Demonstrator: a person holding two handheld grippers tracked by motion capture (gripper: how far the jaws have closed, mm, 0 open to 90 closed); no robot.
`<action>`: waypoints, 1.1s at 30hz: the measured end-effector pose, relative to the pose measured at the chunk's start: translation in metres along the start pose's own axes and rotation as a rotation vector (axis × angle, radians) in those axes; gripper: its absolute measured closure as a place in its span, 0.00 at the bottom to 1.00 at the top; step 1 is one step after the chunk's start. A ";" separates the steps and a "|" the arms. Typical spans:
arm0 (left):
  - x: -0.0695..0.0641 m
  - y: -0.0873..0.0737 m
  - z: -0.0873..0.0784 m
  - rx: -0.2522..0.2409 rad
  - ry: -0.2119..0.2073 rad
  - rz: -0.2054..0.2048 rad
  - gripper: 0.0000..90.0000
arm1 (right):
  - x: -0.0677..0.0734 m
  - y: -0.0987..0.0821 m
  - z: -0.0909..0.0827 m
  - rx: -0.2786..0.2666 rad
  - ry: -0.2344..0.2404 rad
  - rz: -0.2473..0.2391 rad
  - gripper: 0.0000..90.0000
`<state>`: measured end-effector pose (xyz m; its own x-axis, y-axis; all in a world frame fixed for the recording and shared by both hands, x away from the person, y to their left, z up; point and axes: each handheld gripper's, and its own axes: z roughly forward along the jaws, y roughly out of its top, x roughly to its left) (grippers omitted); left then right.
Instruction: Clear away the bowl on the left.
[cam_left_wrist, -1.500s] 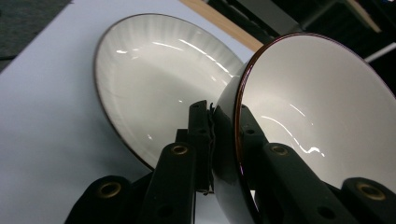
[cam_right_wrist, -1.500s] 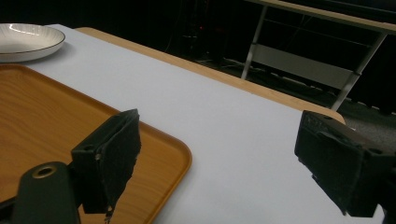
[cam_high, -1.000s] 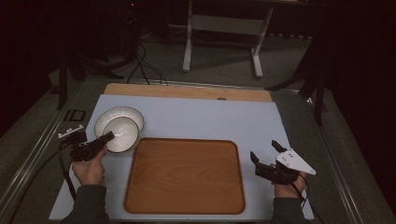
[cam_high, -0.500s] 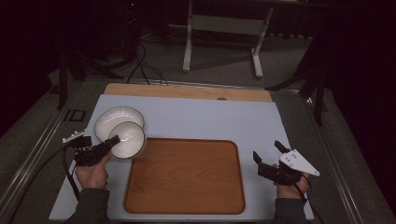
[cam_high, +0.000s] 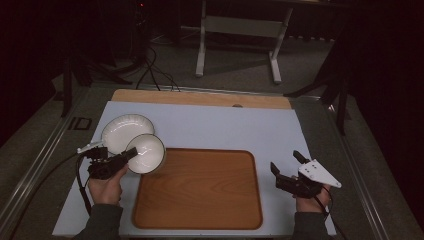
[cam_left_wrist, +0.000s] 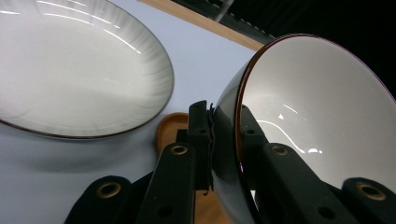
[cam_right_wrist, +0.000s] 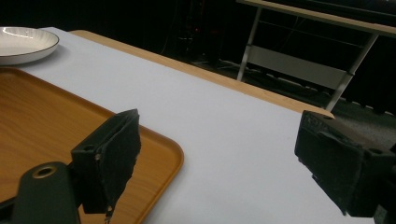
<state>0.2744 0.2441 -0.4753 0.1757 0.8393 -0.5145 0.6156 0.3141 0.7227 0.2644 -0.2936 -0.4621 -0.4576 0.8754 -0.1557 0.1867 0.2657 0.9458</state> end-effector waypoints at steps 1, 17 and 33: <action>-0.002 0.000 0.000 0.003 -0.005 0.006 0.91 | 0.000 0.000 0.000 0.001 0.000 -0.001 0.16; -0.021 -0.004 0.006 0.040 -0.047 0.053 0.91 | -0.001 0.000 0.001 0.008 0.003 0.002 0.16; -0.036 -0.007 0.015 0.069 -0.078 0.086 0.91 | -0.001 0.000 0.001 0.007 0.001 0.003 0.16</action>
<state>0.2749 0.2050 -0.4687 0.2873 0.8241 -0.4881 0.6470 0.2088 0.7333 0.2656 -0.2943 -0.4624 -0.4578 0.8758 -0.1528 0.1939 0.2661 0.9443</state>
